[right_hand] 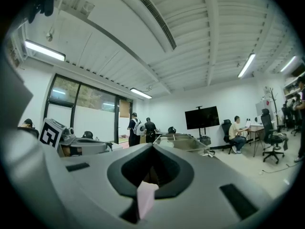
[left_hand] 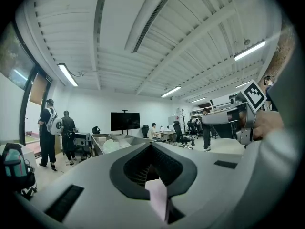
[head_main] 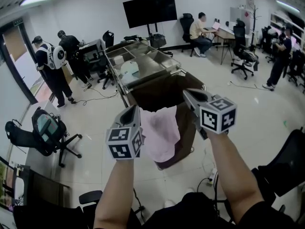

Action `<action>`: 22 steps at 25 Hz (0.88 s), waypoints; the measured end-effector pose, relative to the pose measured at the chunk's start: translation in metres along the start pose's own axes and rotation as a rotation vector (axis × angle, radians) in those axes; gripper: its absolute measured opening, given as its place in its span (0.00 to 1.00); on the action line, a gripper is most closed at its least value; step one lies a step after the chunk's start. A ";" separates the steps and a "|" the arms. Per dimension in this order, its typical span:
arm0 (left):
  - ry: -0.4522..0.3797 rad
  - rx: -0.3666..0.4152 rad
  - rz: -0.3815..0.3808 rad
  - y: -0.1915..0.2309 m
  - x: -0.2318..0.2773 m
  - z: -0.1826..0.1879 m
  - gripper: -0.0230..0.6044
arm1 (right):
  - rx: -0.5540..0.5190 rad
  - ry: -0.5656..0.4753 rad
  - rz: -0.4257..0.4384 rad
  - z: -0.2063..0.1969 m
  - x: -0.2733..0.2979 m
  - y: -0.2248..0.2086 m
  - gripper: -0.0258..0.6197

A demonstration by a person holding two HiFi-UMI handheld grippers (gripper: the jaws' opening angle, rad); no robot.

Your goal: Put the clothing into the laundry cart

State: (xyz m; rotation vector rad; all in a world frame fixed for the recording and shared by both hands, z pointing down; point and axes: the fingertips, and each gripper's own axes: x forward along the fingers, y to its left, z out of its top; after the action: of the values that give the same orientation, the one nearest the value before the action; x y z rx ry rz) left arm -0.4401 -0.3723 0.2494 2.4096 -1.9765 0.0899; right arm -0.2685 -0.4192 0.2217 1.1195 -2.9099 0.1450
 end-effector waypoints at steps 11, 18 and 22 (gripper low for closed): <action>0.071 0.011 0.032 -0.034 -0.062 -0.059 0.05 | -0.009 0.055 0.063 -0.067 -0.060 0.045 0.05; 0.139 -0.035 0.054 -0.084 -0.098 -0.111 0.05 | 0.050 0.165 0.111 -0.130 -0.108 0.057 0.04; 0.203 -0.061 0.046 -0.118 -0.117 -0.146 0.05 | 0.062 0.245 0.154 -0.171 -0.136 0.068 0.04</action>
State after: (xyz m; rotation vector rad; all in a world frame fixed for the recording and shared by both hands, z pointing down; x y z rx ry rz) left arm -0.3511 -0.2265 0.3904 2.2193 -1.9158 0.2605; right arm -0.2157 -0.2618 0.3792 0.8172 -2.7838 0.3510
